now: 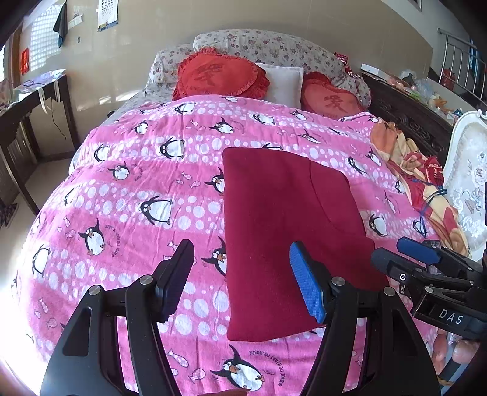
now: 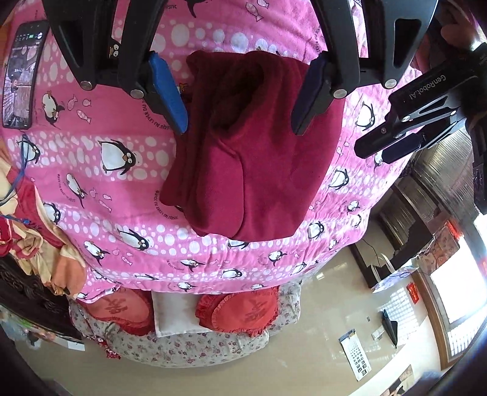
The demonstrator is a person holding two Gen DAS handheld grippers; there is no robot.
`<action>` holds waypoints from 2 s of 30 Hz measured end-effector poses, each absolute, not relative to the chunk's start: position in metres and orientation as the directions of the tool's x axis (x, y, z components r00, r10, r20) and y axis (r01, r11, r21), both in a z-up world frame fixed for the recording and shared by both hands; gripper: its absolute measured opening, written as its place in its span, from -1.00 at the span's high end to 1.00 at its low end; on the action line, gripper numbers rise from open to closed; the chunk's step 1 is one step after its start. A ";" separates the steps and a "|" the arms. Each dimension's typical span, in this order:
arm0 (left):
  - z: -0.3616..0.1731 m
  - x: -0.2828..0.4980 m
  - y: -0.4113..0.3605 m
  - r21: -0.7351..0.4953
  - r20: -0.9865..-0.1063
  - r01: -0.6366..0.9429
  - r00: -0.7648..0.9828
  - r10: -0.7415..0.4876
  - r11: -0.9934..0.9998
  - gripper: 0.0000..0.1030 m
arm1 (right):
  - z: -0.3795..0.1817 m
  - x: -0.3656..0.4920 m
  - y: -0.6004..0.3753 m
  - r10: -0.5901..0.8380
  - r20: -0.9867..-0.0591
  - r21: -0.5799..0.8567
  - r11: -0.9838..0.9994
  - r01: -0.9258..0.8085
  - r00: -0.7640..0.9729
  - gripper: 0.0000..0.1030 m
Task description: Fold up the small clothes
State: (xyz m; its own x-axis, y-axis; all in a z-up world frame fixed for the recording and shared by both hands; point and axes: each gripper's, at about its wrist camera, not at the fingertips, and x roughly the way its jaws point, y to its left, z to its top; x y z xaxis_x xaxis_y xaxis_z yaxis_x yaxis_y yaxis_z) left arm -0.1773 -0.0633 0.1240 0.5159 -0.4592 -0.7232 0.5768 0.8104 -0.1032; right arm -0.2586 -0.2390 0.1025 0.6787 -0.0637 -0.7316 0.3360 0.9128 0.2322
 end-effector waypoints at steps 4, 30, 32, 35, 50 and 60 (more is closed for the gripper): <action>0.125 -0.179 -0.064 -0.084 -0.725 0.575 0.525 -0.446 0.814 -0.28 | 0.101 -0.261 -0.240 -0.072 -0.731 0.229 0.911 0.344 0.678 -0.32; 0.120 -0.178 -0.068 -0.056 -0.733 0.573 0.532 -0.424 0.817 -0.28 | 0.104 -0.255 -0.237 -0.054 -0.728 0.240 0.914 0.328 0.684 -0.32; 0.120 -0.178 -0.068 -0.056 -0.734 0.573 0.532 -0.423 0.818 -0.28 | 0.102 -0.254 -0.236 -0.050 -0.730 0.240 0.915 0.324 0.681 -0.32; 0.119 -0.177 -0.069 -0.057 -0.735 0.573 0.530 -0.422 0.818 -0.28 | 0.101 -0.253 -0.235 -0.046 -0.734 0.238 0.917 0.319 0.678 -0.32; 0.118 -0.176 -0.071 -0.053 -0.736 0.574 0.531 -0.420 0.817 -0.28 | 0.099 -0.248 -0.235 -0.037 -0.741 0.238 0.920 0.313 0.671 -0.32; 0.114 -0.175 -0.072 -0.052 -0.742 0.576 0.525 -0.417 0.816 -0.28 | 0.095 -0.246 -0.236 -0.028 -0.747 0.244 0.918 0.313 0.664 -0.32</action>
State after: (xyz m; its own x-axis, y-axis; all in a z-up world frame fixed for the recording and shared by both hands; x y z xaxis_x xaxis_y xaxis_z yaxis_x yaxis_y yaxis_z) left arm -0.1746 -0.0723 0.1137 0.5252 -0.4172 -0.7417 0.5755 0.8162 -0.0515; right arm -0.2459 -0.2364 0.0947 0.6639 -0.0281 -0.7473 0.3131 0.9179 0.2437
